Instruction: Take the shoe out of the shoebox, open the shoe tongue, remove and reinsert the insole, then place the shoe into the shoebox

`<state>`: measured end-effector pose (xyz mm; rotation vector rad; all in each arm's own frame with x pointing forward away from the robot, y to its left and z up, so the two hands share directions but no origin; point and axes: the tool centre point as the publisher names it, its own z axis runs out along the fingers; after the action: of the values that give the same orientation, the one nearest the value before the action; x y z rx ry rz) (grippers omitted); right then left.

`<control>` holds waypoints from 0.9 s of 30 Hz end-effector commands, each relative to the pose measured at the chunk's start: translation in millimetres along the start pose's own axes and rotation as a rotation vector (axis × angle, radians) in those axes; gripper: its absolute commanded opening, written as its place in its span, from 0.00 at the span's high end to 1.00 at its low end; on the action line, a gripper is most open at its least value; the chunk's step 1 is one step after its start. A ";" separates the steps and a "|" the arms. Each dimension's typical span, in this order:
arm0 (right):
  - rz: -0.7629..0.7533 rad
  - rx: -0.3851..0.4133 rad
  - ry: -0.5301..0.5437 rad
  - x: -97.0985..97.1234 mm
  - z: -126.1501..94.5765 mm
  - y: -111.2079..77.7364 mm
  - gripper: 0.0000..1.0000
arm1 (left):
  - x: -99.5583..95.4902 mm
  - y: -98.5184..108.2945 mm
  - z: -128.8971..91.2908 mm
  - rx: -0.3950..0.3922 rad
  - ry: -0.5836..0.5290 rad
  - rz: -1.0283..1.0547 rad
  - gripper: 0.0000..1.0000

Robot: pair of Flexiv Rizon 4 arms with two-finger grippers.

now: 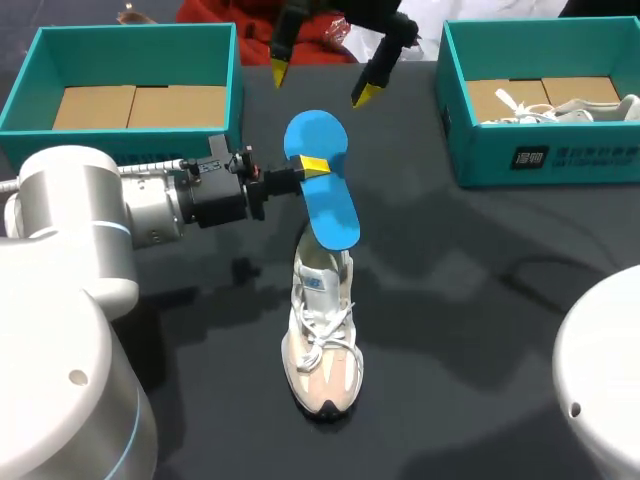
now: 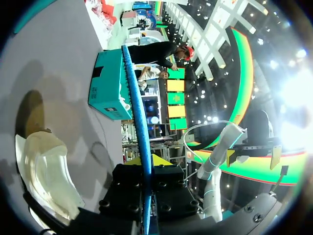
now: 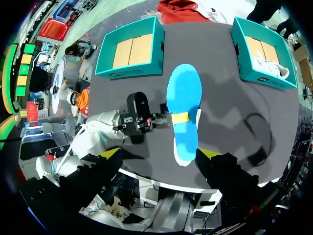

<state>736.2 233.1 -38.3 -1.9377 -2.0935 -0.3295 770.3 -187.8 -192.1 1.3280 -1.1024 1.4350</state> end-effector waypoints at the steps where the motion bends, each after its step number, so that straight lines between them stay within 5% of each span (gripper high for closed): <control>1: 0.018 -0.047 -0.269 11.7 -3.4 -17.4 0.00 | -0.4 0.7 0.6 0.001 0.000 0.001 1.00; 20: -0.006 -0.025 -0.327 15.3 9.9 -32.7 0.00 | -0.4 0.7 0.6 0.001 0.000 0.001 1.00; 27: -0.039 -0.024 -0.075 -4.0 13.0 -36.5 0.00 | -0.4 0.7 0.6 0.001 0.000 0.001 1.00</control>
<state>701.8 254.4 -41.8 -2.0765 -2.2961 -0.0858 770.1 -188.2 -191.9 1.3293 -1.1019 1.4355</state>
